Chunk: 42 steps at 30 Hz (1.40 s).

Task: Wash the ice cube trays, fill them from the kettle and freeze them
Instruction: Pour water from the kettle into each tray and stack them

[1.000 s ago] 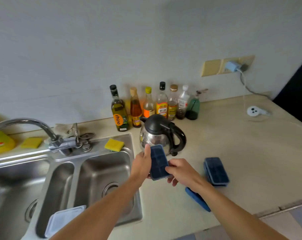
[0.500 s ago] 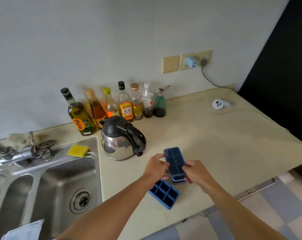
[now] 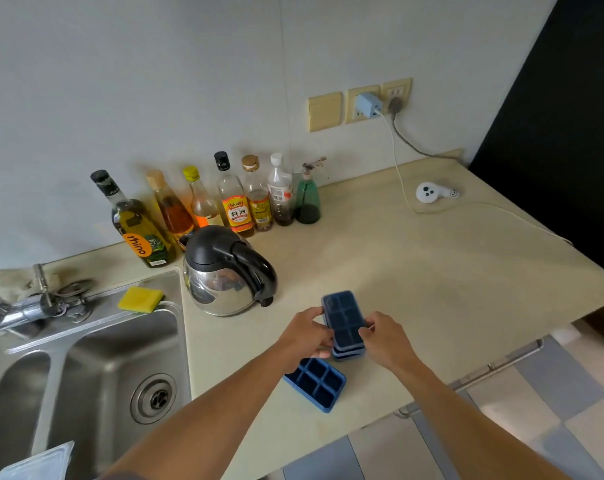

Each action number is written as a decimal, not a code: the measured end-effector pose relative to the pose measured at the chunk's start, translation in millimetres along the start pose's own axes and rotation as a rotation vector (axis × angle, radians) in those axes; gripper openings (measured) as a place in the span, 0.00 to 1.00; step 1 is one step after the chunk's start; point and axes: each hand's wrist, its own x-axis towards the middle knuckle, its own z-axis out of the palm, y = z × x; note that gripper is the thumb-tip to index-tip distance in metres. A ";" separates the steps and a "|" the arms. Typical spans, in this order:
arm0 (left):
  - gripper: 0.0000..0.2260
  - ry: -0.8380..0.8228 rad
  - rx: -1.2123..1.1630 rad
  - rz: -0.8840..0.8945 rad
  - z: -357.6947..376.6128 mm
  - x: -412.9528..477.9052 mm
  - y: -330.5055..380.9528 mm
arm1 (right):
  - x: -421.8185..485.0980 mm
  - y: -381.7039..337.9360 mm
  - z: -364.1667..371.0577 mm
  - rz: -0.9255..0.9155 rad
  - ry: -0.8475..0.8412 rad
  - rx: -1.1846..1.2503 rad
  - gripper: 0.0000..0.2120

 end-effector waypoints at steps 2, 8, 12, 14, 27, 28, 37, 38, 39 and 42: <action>0.26 0.070 0.043 0.005 -3.6 -1.0 -4.2 | -4.3 -0.2 -3.2 -0.015 0.039 -0.016 0.04; 0.11 0.442 0.546 0.077 -39.0 -13.9 -35.0 | -29.6 1.8 -5.2 -0.052 0.092 0.005 0.12; 0.07 0.331 0.635 -0.042 -46.9 -23.8 -51.6 | -46.8 7.8 12.2 0.023 -0.085 0.059 0.11; 0.05 0.302 0.629 -0.041 -44.9 -24.9 -57.1 | -53.0 11.9 25.3 0.061 -0.174 0.079 0.08; 0.07 0.367 0.631 0.002 -39.7 -32.4 -74.4 | -54.1 8.9 60.6 0.084 -0.165 0.273 0.03; 0.08 0.377 0.666 0.014 -39.1 -33.0 -73.6 | -55.1 6.8 61.2 0.086 -0.163 0.280 0.03; 0.11 0.312 0.587 -0.019 -40.4 -33.7 -68.5 | -54.2 7.0 59.0 0.264 -0.153 0.525 0.08; 0.11 0.300 0.553 -0.028 -41.2 -33.7 -68.6 | -55.1 6.8 56.7 0.299 -0.166 0.593 0.09; 0.11 0.290 0.527 -0.032 -42.4 -33.4 -69.1 | -55.7 6.7 54.3 0.324 -0.179 0.649 0.09; 0.12 0.271 0.493 -0.021 -45.1 -32.0 -71.0 | -57.4 6.0 50.5 0.347 -0.214 0.705 0.10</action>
